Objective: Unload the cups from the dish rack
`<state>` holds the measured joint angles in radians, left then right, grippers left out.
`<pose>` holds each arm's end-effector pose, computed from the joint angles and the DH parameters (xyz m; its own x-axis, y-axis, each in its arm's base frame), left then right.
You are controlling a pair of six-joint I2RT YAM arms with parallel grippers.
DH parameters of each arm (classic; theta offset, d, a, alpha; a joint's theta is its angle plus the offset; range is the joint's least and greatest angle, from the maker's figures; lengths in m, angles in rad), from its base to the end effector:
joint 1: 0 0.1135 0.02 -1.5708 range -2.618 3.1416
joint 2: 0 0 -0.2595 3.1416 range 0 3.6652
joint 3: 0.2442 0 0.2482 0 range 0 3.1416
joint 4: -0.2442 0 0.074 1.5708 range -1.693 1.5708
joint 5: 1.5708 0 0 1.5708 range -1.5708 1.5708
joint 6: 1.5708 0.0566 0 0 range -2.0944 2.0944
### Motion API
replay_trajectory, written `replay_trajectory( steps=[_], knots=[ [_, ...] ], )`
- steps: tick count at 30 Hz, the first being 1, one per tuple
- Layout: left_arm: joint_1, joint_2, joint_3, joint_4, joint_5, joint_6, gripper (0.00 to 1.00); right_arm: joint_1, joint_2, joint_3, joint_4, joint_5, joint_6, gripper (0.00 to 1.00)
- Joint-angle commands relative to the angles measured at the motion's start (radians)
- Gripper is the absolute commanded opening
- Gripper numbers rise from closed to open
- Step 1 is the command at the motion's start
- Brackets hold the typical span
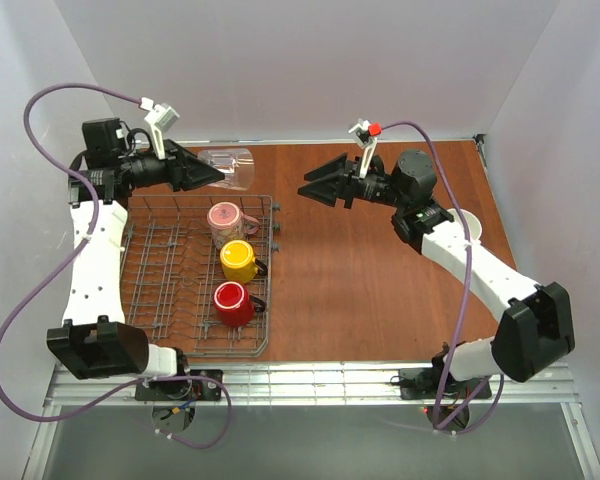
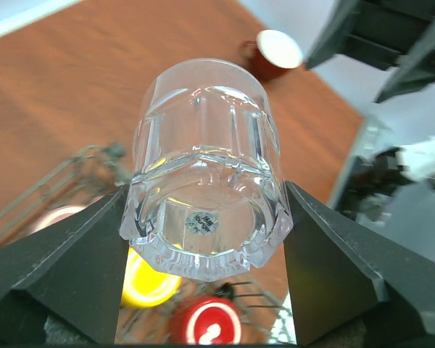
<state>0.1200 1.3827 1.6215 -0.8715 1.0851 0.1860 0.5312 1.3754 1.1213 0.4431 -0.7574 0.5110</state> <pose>0.2763 -0.0171 0.4243 -0.4563 0.0319 -0.8892 0.7495 0.5525 -0.3648 0.2656 0.2011 0.3872 -0.3233 0.2222 -0.9198 -0.9078 0.2018 0.3678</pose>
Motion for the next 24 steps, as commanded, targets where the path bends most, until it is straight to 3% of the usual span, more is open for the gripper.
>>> replay_trajectory(
  steps=[1,10,19,22,23,24],
  knots=[
    [-0.023,-0.028,-0.035,0.133,0.136,-0.131,0.00,0.016,0.039,0.017,0.285,-0.059,0.185,0.65],
    [-0.071,-0.045,-0.067,0.173,0.188,-0.141,0.00,0.093,0.141,0.072,0.426,-0.014,0.296,0.60],
    [-0.086,-0.071,-0.098,0.197,0.214,-0.155,0.00,0.153,0.244,0.153,0.439,0.027,0.322,0.55],
    [-0.089,-0.079,-0.106,0.206,0.223,-0.160,0.00,0.165,0.267,0.173,0.447,0.024,0.333,0.43],
    [-0.091,-0.080,-0.107,0.206,0.222,-0.161,0.00,0.165,0.271,0.179,0.453,0.026,0.337,0.25],
    [-0.091,-0.080,-0.113,0.206,0.220,-0.160,0.00,0.167,0.274,0.179,0.454,0.029,0.342,0.13]
  ],
)
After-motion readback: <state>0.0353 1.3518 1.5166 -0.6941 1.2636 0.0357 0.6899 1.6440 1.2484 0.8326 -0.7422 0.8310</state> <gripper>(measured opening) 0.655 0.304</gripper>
